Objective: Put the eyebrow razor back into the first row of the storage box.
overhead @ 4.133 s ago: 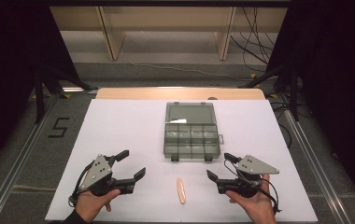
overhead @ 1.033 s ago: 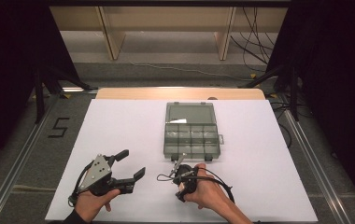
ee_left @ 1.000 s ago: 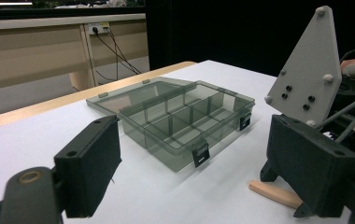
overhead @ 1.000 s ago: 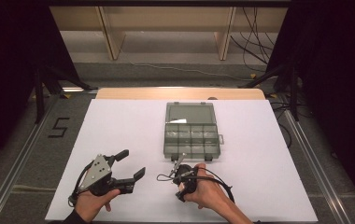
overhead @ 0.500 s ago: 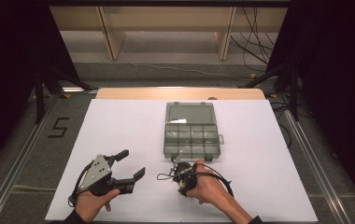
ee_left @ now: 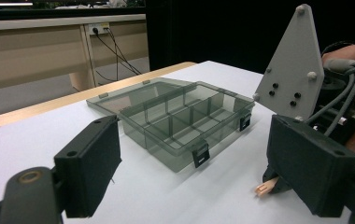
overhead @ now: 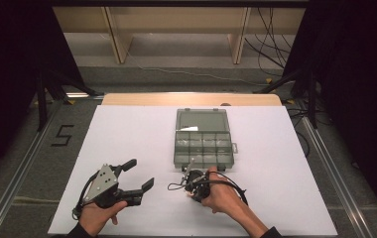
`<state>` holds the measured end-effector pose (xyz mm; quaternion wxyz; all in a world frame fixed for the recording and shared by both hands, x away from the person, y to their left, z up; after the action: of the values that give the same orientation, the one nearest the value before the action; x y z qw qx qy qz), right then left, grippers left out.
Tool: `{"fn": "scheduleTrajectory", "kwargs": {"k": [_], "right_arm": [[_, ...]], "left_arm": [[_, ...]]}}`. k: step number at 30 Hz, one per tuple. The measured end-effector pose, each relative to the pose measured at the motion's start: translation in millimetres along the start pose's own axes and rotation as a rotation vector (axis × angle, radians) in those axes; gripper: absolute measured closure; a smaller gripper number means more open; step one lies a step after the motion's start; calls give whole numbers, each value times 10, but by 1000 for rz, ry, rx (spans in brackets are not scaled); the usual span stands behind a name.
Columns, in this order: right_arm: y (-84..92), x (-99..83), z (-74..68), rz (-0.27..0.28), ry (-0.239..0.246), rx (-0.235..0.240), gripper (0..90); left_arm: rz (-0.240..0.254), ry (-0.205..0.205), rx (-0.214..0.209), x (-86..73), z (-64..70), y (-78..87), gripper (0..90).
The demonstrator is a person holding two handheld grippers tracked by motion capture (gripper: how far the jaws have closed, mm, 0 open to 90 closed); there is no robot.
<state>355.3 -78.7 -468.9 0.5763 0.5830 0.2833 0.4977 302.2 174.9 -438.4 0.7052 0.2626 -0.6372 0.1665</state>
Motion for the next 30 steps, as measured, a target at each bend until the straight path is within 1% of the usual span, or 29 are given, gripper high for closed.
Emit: {"fn": "scheduleTrajectory", "kwargs": {"k": [1,6,10,13,23,24,25,28,29,30], "right_arm": [[1,1,-2,-1,0,-2,823],[11,-2,-8,1,20,-6,824],[35,-1,-3,13,19,0,824],[110,6,18,35,23,-13,824],[265,0,81,76,21,-35,823],[287,0,90,79,18,-34,824],[333,0,115,89,23,-44,823],[374,-4,142,99,22,-46,823],[392,-8,145,117,13,-56,824],[420,-9,162,111,20,-57,823]], "left_arm": [[-9,-1,6,3,2,8,174],[-5,2,6,5,1,9,173],[-5,1,5,5,1,10,174],[-5,2,6,5,0,9,173],[-6,2,6,5,-1,9,174],[-5,3,6,4,0,9,174],[-6,1,6,4,-1,8,174],[-6,1,6,4,0,9,173],[-6,2,6,4,-1,9,173],[-6,1,6,4,-2,9,173]]}}
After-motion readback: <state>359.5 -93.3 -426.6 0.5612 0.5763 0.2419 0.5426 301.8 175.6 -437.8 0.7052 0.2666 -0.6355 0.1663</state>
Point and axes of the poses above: each handheld gripper's, and its own axes: y roughly backward along the jaws, x roughly out of its top, z roughly to its right, the point moved 1 cm from there along -y, roughly forward along the jaws, and after that the axes turned 9 degrees about -x, right-handed, at the moved point
